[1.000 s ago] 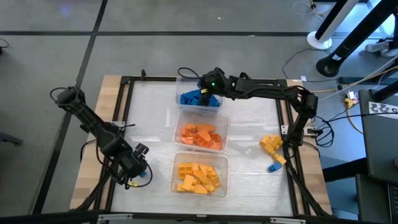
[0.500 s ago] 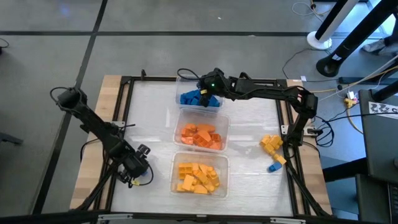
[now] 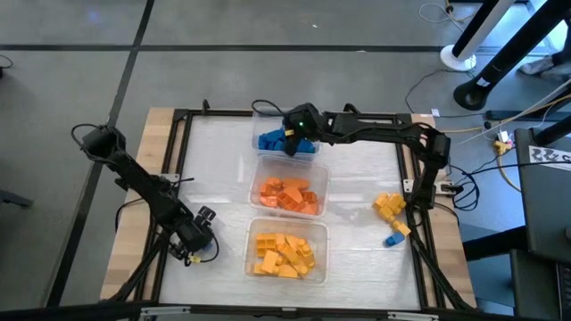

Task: Sort blocks
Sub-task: Put the blue game piece into the top transparent bin

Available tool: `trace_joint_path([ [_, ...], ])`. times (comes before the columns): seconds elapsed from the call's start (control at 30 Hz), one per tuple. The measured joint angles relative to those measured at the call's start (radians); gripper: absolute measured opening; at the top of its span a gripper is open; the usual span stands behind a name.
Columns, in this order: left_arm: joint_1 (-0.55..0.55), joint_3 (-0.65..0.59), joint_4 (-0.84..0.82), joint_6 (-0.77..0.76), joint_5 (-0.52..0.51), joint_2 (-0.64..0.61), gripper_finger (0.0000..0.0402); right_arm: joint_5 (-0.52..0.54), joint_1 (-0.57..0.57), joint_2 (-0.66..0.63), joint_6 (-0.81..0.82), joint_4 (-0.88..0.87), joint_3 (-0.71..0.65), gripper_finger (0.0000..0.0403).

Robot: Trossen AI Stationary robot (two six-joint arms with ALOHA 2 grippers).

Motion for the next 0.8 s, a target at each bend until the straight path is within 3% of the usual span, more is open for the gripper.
trace_joint_path([
  [0.37, 0.007, -0.003, 0.029, -0.043, -0.019, 0.002, 0.0189, -0.037, -0.01, 0.004, 0.047, -0.021, -0.001, 0.0278],
  [0.53, 0.049, -0.003, 0.054, -0.097, -0.025, 0.002, 0.0123, -0.156, -0.014, -0.055, -0.038, -0.018, -0.001, 0.0286],
  [0.67, 0.095, -0.003, 0.067, -0.111, -0.033, 0.003, 0.0122, -0.236, -0.012, -0.135, -0.183, -0.031, -0.001, 0.0287],
  [0.8, 0.15, 0.003, 0.095, -0.103, -0.044, 0.002, 0.0122, -0.263, -0.01, -0.24, -0.218, -0.128, -0.001, 0.0287],
])
